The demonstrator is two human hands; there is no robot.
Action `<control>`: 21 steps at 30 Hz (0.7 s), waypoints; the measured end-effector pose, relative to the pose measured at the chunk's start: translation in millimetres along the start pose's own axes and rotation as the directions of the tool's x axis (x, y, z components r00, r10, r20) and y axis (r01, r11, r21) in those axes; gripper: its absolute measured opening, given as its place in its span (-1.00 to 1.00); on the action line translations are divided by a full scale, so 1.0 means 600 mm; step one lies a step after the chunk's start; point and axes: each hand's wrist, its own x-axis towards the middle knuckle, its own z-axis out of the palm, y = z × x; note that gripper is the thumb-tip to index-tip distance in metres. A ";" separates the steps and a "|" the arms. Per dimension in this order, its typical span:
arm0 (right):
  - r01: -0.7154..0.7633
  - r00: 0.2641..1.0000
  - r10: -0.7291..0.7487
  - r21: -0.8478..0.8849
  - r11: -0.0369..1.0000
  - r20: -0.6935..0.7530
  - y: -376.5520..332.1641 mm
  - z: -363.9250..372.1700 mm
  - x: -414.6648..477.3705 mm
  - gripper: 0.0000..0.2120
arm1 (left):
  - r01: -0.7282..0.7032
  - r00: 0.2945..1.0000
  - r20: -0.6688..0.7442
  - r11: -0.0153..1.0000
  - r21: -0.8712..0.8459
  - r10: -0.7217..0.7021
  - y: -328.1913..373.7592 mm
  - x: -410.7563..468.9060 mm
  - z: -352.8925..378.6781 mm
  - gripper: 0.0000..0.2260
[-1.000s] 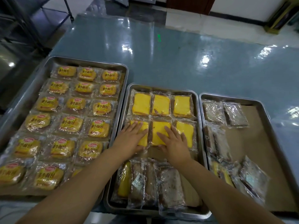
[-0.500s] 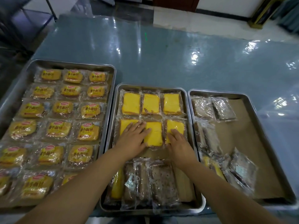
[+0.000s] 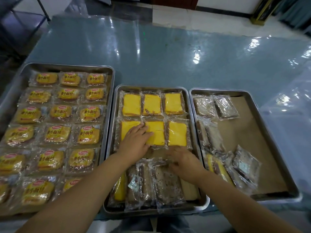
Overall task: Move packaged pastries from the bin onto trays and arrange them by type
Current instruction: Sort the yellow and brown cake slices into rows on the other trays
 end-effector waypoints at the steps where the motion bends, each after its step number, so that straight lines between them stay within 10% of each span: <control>1: -0.053 0.996 0.050 0.031 0.998 0.078 -0.001 0.008 -0.002 -0.59 | 0.005 1.000 -0.030 1.000 -0.022 -0.006 0.002 -0.004 0.000 -0.56; 11: -0.166 0.983 0.143 0.225 0.960 0.115 0.043 -0.035 -0.017 -0.83 | 0.091 0.988 -0.080 0.910 -0.405 -0.134 0.105 0.007 -0.034 -0.62; 16: -0.235 0.964 0.257 0.649 0.723 0.063 0.078 -0.107 -0.048 -0.75 | 0.156 0.982 0.081 0.495 -0.855 -0.169 0.207 0.030 -0.039 -0.81; 21: -0.139 0.900 0.421 0.840 0.525 -0.114 0.160 -0.195 -0.072 -0.71 | 0.148 0.972 0.034 0.488 -0.860 -0.234 0.298 0.084 -0.022 -0.70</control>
